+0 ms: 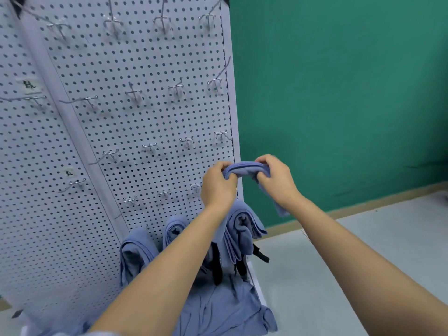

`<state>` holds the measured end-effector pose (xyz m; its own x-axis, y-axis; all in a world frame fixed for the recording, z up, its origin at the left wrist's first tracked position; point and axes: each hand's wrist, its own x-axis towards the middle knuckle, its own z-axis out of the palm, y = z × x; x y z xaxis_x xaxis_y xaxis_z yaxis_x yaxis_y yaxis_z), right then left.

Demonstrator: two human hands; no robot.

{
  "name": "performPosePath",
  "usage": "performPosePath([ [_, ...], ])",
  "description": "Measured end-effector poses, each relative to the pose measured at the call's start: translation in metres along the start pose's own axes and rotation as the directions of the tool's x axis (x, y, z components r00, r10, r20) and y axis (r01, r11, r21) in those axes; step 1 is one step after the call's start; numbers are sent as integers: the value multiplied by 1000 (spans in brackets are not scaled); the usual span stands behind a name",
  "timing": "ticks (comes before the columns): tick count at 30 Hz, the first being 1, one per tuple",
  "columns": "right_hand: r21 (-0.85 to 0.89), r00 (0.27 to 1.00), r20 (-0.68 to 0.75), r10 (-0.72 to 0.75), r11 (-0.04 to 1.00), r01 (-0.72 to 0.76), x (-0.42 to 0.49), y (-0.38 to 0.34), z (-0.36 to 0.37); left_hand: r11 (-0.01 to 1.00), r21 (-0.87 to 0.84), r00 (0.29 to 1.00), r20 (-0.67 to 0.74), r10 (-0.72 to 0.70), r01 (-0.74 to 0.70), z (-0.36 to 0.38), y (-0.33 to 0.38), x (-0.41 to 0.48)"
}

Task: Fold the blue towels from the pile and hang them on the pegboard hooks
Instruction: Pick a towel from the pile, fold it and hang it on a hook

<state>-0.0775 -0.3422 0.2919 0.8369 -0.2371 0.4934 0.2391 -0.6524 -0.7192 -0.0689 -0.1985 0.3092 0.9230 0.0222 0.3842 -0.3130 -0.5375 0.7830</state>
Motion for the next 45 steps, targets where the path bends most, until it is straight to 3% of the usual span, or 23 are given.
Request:
performPosePath([
  [3,-97,996,-39,-84,992,79,34,0,6,999,-44,999,-51,3,-5,7,1,28],
  [5,-138,998,-28,-55,989,51,49,4,14,998,-57,996,-89,-6,1,17,-7,44],
  [10,-120,999,17,35,992,-33,54,34,44,998,-42,992,-115,-48,43,50,-38,58],
  [16,-57,994,65,84,995,-81,37,72,66,986,-168,991,-133,-23,0,76,-71,41],
  [20,-114,989,87,117,988,-107,22,84,73,982,121,982,-142,-126,144,76,-81,23],
  [23,-153,983,56,174,975,-164,10,94,73,958,205,978,-93,-185,201,80,-84,11],
  [28,-154,982,-11,189,970,-188,3,104,69,978,16,978,-5,-207,207,104,-73,7],
  [31,-141,982,-9,191,972,-190,0,109,68,978,40,979,-16,-202,203,108,-78,5],
  [35,-176,969,87,231,961,-213,-3,115,77,983,111,988,-43,-145,149,99,-97,4],
  [40,-168,934,170,314,943,-286,-11,113,82,983,78,985,34,-167,164,97,-97,2],
  [45,-234,849,289,442,893,-385,-34,91,64,979,26,965,166,-201,200,74,-101,-17],
])
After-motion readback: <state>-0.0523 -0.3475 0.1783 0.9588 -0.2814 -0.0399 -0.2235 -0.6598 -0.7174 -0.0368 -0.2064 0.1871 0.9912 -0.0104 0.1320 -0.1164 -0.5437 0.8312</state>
